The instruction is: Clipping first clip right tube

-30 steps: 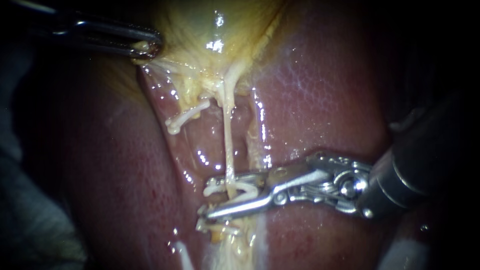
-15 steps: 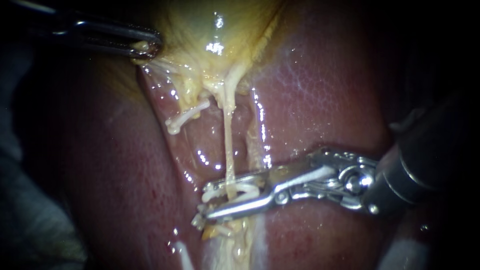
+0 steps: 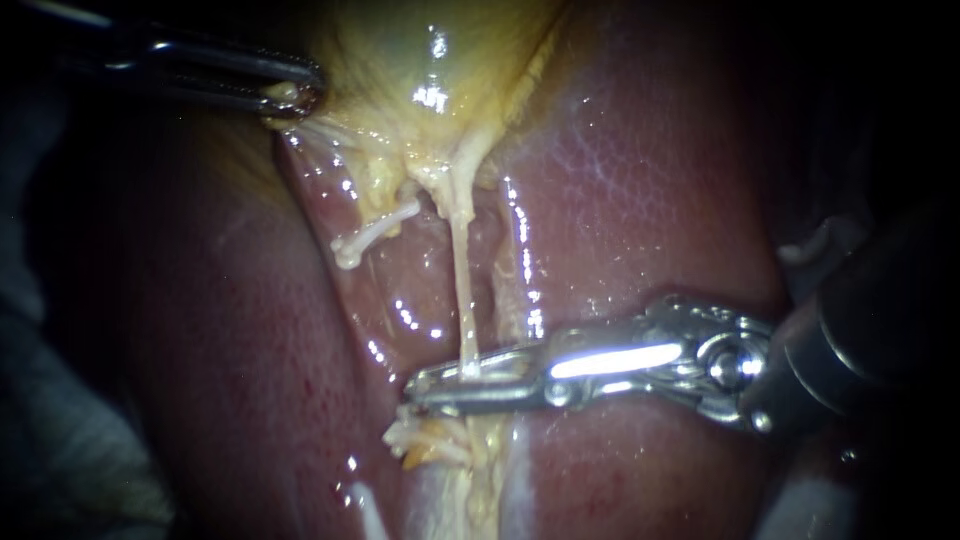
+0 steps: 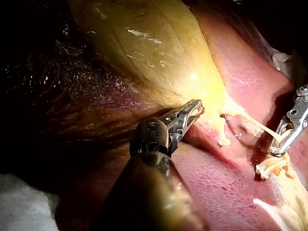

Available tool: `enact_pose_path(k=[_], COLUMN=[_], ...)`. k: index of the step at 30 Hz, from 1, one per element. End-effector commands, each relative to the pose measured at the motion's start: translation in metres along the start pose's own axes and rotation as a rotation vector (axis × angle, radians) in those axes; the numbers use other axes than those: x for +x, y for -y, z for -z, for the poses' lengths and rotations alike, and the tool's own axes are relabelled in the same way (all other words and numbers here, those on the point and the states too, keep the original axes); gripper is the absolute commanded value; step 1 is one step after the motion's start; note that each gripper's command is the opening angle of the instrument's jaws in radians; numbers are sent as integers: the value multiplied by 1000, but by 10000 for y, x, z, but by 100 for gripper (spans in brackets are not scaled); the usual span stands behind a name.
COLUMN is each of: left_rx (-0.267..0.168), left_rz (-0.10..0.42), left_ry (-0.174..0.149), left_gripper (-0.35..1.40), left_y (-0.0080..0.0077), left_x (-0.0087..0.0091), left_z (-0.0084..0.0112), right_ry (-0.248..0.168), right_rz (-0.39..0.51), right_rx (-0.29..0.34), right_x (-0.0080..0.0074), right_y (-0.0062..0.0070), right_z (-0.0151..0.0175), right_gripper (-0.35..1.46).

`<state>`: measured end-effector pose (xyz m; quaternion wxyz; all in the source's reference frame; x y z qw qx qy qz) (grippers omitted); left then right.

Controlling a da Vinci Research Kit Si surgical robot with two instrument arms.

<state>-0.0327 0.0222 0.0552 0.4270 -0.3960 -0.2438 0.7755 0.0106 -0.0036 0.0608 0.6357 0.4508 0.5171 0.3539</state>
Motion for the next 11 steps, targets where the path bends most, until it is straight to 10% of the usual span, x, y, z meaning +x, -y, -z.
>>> enact_pose_path(k=[1, 11], left_rx=[0, 0], left_rz=[0, 0], left_ry=[0, 0], left_gripper=[-35, -35], left_y=[0, 0], left_x=[0, 0], left_z=[0, 0], right_ry=[4, 9], right_rz=[1, 2], right_rx=[-2, -6], right_x=[0, -1], right_y=[1, 1], right_z=[0, 0], right_gripper=[-35, -35])
